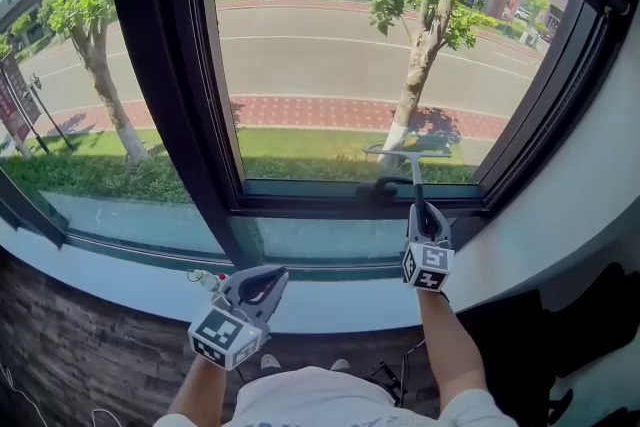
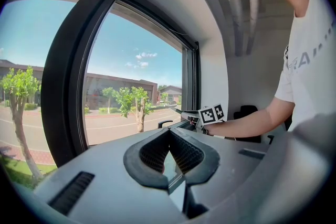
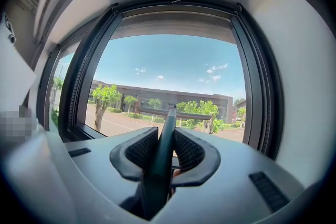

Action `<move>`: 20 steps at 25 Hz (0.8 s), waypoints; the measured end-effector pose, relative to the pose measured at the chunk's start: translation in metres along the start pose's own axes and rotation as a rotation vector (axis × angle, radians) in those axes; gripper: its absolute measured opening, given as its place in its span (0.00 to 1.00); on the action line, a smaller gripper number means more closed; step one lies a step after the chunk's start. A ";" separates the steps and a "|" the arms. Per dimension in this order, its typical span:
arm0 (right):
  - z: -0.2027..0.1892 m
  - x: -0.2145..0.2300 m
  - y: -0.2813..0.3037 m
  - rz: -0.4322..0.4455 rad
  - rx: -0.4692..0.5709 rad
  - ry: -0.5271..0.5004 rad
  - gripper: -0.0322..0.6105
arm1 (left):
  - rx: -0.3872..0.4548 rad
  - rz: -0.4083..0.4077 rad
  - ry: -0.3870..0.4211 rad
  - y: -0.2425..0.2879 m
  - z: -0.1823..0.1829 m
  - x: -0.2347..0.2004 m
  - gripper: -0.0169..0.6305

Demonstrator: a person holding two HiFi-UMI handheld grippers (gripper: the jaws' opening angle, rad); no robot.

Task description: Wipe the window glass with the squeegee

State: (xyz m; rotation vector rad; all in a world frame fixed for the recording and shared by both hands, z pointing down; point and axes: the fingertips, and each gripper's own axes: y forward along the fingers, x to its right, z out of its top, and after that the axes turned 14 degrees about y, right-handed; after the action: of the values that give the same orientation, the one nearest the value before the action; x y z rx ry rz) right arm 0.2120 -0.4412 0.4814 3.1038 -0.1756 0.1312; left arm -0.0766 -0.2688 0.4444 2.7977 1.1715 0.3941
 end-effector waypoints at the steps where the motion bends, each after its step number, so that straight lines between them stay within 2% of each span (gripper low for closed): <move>1: -0.004 0.001 0.000 0.000 -0.009 0.010 0.21 | -0.002 0.001 -0.001 0.000 -0.001 0.000 0.05; 14: -0.044 0.003 0.005 -0.001 -0.089 0.017 0.21 | -0.030 0.011 -0.027 -0.002 -0.012 -0.002 0.05; 20: -0.051 -0.002 0.005 0.012 -0.107 0.021 0.21 | -0.034 0.018 -0.035 -0.005 -0.013 -0.002 0.05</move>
State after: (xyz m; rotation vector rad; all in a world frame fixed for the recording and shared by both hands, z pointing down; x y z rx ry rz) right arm 0.2057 -0.4442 0.5319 2.9943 -0.1945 0.1490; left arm -0.0843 -0.2670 0.4556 2.7765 1.1231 0.3619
